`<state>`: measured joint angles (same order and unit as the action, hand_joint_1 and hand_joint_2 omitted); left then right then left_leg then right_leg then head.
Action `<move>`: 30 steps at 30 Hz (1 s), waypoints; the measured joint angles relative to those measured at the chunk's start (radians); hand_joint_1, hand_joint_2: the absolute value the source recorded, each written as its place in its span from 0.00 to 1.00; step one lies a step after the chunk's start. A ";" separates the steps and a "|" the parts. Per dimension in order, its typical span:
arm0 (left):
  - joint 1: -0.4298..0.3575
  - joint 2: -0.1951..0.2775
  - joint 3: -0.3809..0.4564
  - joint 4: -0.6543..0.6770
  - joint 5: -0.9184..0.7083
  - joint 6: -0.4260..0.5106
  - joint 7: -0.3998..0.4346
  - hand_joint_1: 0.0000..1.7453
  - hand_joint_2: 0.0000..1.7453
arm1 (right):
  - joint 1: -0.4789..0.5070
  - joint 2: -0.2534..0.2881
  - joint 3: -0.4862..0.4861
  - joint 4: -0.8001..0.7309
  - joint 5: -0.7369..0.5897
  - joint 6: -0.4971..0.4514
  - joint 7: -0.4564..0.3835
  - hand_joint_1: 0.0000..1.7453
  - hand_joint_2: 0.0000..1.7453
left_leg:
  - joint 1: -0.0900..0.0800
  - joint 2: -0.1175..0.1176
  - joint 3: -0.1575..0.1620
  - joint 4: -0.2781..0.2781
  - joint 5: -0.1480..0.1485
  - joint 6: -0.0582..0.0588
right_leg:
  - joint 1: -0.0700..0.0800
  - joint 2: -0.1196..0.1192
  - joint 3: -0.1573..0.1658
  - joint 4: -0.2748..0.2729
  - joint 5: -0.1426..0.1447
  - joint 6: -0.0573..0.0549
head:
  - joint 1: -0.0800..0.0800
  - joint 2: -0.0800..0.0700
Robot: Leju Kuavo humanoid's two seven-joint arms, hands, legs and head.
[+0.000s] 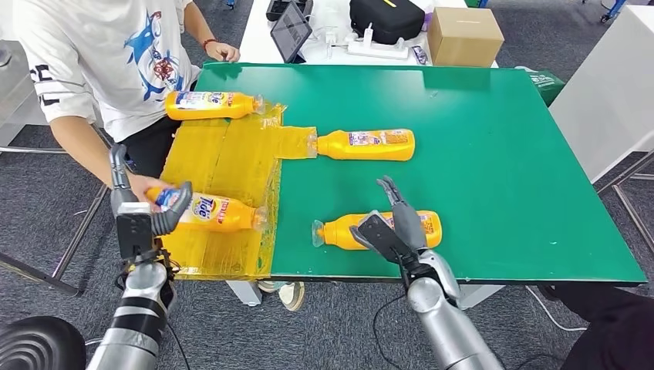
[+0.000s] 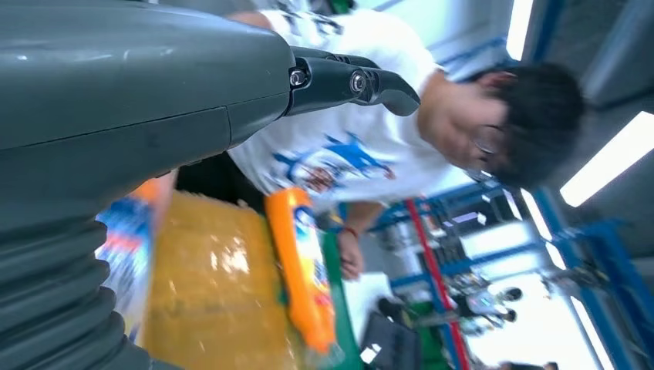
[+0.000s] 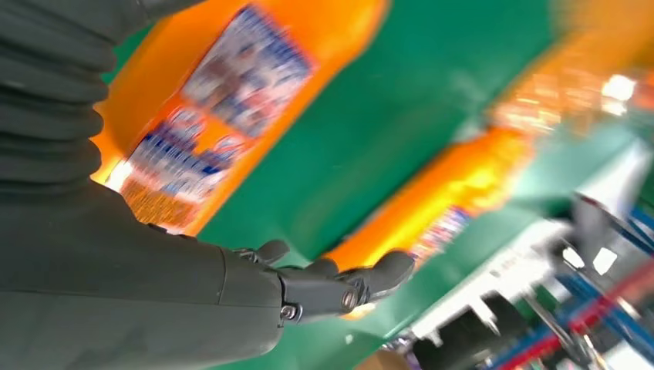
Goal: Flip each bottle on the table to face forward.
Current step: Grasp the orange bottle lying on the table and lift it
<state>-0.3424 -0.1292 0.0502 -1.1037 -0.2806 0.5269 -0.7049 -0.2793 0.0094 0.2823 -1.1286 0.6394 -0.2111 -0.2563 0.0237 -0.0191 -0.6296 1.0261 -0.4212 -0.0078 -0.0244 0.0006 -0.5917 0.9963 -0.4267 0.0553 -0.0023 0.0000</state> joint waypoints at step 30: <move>0.010 -0.063 -0.112 0.068 0.058 -0.132 0.001 0.00 1.00 | -0.417 -0.195 0.200 0.511 0.043 0.472 0.050 0.00 1.00 | 0.000 0.002 0.004 0.000 0.002 0.002 | 0.000 0.001 0.003 0.000 0.003 0.003 | 0.000 0.000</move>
<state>-0.3322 -0.1918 -0.0622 -1.0355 -0.2226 0.3950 -0.7038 -0.6958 -0.1852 0.4824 -0.6175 0.6826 0.2613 -0.2060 0.0241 -0.0170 -0.6256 1.0265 -0.4193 -0.0057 -0.0240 0.0013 -0.5884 0.9958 -0.4239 0.0578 -0.0025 0.0000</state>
